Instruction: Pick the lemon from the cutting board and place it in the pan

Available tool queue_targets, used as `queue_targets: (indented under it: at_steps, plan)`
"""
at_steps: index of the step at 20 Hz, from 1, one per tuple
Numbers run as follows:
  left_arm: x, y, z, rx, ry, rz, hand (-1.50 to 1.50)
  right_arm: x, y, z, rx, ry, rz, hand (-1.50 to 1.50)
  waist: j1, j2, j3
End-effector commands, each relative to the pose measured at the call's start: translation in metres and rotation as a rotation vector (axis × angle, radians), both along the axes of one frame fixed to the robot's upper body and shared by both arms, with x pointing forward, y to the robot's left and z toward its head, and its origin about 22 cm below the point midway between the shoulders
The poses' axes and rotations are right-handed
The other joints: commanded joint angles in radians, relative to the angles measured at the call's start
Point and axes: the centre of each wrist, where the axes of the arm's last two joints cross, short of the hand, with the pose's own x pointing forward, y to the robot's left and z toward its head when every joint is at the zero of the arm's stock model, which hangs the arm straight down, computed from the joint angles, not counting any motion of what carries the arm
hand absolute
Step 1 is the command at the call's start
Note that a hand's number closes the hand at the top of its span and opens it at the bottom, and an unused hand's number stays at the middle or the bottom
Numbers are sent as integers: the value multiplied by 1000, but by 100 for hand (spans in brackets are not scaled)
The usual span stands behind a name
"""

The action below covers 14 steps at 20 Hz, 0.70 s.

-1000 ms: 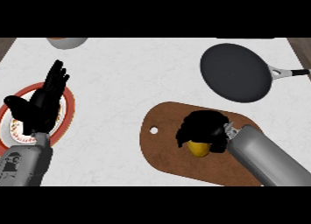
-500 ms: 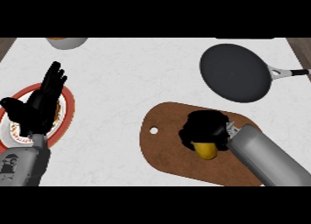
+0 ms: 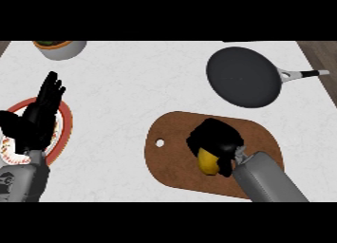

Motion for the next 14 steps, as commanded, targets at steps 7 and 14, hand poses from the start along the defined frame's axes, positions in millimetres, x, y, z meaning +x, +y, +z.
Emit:
queue_targets:
  at_steps: [7,14]
  plan:
    - [1,0,10,-10,-8,-21,0,-61,27,85,386,-306,-464,150,23,7,4]
    - [1,9,16,-10,1,-47,0,-59,2,137,546,-361,-629,150,54,18,4]
